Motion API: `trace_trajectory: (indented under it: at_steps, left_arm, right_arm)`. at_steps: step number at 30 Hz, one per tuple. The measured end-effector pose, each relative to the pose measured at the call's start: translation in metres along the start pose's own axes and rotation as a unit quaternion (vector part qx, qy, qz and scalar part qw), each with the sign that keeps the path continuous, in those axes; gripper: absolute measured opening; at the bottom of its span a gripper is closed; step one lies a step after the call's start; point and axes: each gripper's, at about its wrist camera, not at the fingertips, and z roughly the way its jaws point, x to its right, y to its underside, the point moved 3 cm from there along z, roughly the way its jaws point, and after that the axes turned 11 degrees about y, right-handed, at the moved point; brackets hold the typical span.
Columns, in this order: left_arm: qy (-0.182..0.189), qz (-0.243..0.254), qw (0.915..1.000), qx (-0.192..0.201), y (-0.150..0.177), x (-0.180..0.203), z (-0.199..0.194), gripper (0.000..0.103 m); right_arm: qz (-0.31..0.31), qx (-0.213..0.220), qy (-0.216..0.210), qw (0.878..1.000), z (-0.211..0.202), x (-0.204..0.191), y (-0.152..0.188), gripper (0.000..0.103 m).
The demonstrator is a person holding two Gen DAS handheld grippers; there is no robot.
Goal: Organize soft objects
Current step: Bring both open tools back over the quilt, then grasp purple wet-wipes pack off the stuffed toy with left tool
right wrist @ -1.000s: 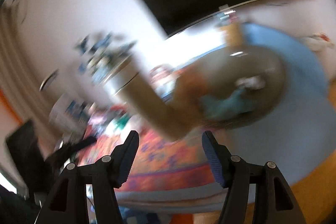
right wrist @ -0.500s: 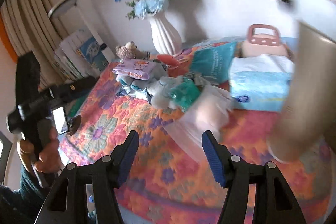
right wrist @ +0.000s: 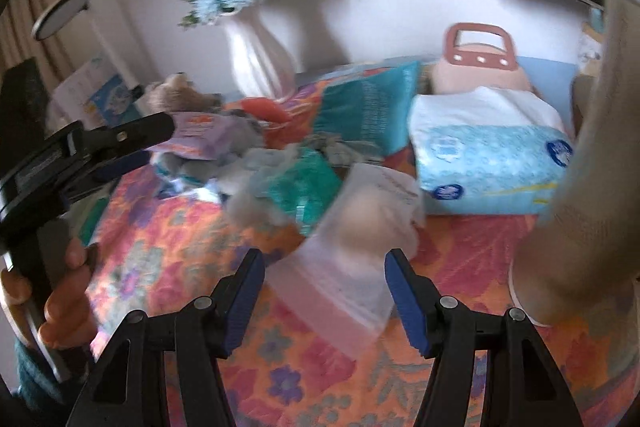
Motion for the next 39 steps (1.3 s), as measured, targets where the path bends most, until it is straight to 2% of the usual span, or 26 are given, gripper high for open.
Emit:
trace_trajectory:
  at_steps: [3,5,7,10,12,14,18,22,30,35,38,39]
  left_arm:
    - [-0.017,0.018,0.998,0.058,0.004,0.001,-0.003,0.085]
    - [-0.033,0.016,0.994,0.103,0.009,-0.003,-0.007,0.085]
    - [-0.044,0.013,0.9913,0.124,0.014,-0.006,-0.009,0.085]
    - [-0.054,0.025,0.9905,0.124,0.018,-0.005,-0.009,0.085]
    - [-0.061,0.036,0.9907,0.116,0.02,-0.003,-0.006,0.085]
    - [-0.064,0.04,0.9908,0.112,0.021,-0.001,-0.004,0.086]
    - [-0.06,0.037,0.9925,0.1,0.024,-0.002,0.001,0.086]
    - [-0.082,0.05,0.9897,0.106,0.026,0.002,0.001,0.086]
    - [-0.073,0.04,0.9914,0.102,0.025,-0.002,0.0,0.085]
    - [-0.056,0.032,0.9921,0.108,0.018,0.003,-0.012,0.085]
    - [-0.017,0.075,0.9937,0.081,0.006,0.024,-0.021,0.086]
    - [-0.014,0.09,0.9935,0.069,0.003,0.03,-0.02,0.086]
  right_arm:
    - [0.02,0.018,0.021,0.999,0.006,0.003,0.003,0.061]
    - [0.018,0.047,0.027,0.998,0.001,0.001,0.001,0.061]
    - [0.002,0.077,0.042,0.996,-0.005,-0.008,-0.004,0.061]
    - [-0.024,0.127,0.083,0.988,-0.014,-0.018,-0.011,0.061]
    - [-0.028,0.153,0.106,0.982,-0.016,-0.022,-0.012,0.072]
    - [-0.019,0.165,0.12,0.979,-0.015,-0.021,-0.009,0.076]
    - [-0.024,0.151,0.12,0.981,-0.008,-0.02,-0.009,0.08]
    - [-0.017,0.142,0.118,0.983,-0.004,-0.018,-0.011,0.08]
    - [-0.007,0.144,0.123,0.982,-0.003,-0.014,-0.009,0.082]
    - [-0.005,0.141,0.12,0.983,-0.002,-0.014,-0.01,0.082]
    - [-0.002,0.14,0.116,0.983,-0.002,-0.012,-0.01,0.082]
    - [-0.001,0.141,0.114,0.983,-0.003,-0.012,-0.01,0.082]
